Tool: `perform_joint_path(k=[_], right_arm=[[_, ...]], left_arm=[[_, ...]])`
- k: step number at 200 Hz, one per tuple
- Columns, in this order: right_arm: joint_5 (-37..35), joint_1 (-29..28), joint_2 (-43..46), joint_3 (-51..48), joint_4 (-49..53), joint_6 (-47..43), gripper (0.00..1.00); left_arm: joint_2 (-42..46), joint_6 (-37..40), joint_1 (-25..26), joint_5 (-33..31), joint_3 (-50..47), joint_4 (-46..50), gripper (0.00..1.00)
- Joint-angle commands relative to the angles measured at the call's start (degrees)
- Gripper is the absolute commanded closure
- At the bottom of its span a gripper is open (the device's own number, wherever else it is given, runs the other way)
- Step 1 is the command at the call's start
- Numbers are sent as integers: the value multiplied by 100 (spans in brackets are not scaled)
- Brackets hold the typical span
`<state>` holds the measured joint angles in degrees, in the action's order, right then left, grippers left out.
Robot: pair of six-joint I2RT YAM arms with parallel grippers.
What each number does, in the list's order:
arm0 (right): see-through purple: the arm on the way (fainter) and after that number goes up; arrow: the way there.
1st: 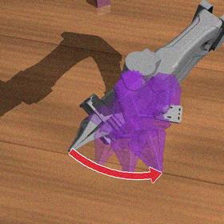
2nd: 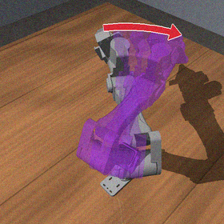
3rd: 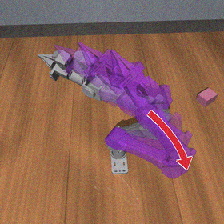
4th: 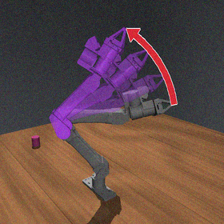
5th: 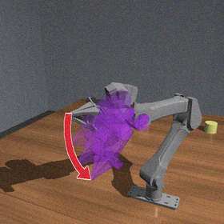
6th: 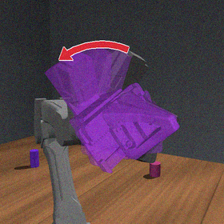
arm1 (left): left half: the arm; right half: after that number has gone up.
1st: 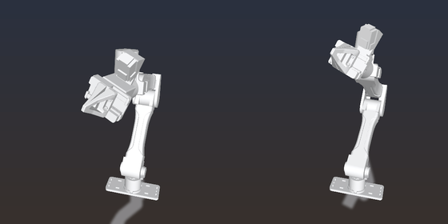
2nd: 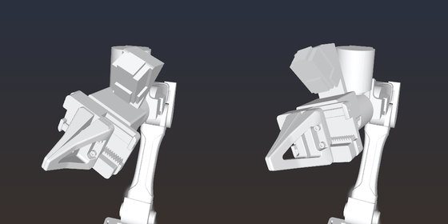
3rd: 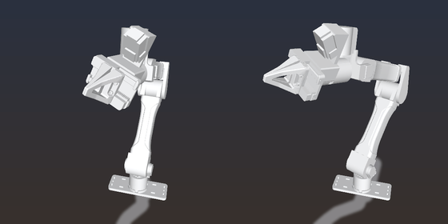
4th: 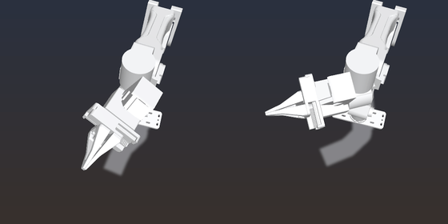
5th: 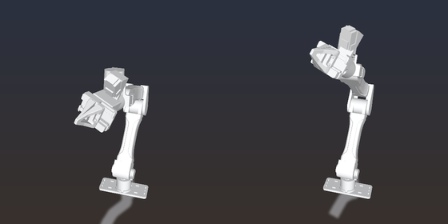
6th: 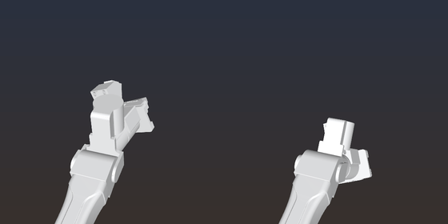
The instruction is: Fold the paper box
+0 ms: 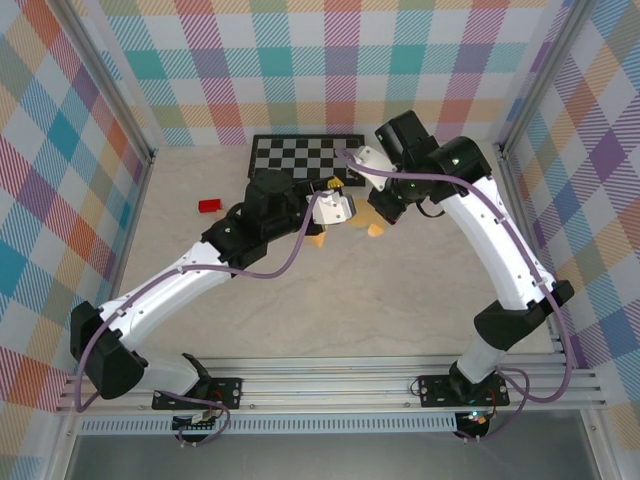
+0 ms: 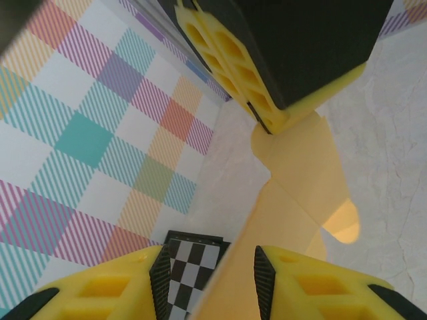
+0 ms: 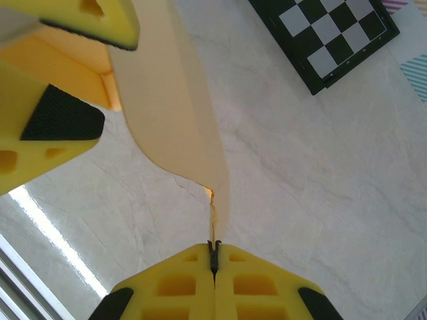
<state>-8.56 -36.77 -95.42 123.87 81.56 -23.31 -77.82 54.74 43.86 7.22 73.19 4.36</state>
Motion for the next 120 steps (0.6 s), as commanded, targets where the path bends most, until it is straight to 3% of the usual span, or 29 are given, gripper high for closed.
perform_joint_path(k=[1,83,103,120], right_arm=[[90,-58,88,216,125,59,100],[129,-172,41,330,185,46,99],[203,-189,51,339,189,31,99],[205,-199,44,339,189,34,99]], left_arm=[[160,116,116,20,-96,-19,59],[-204,176,179,16,35,303,59],[-295,221,190,-64,112,374,67],[-342,230,205,-86,159,405,82]])
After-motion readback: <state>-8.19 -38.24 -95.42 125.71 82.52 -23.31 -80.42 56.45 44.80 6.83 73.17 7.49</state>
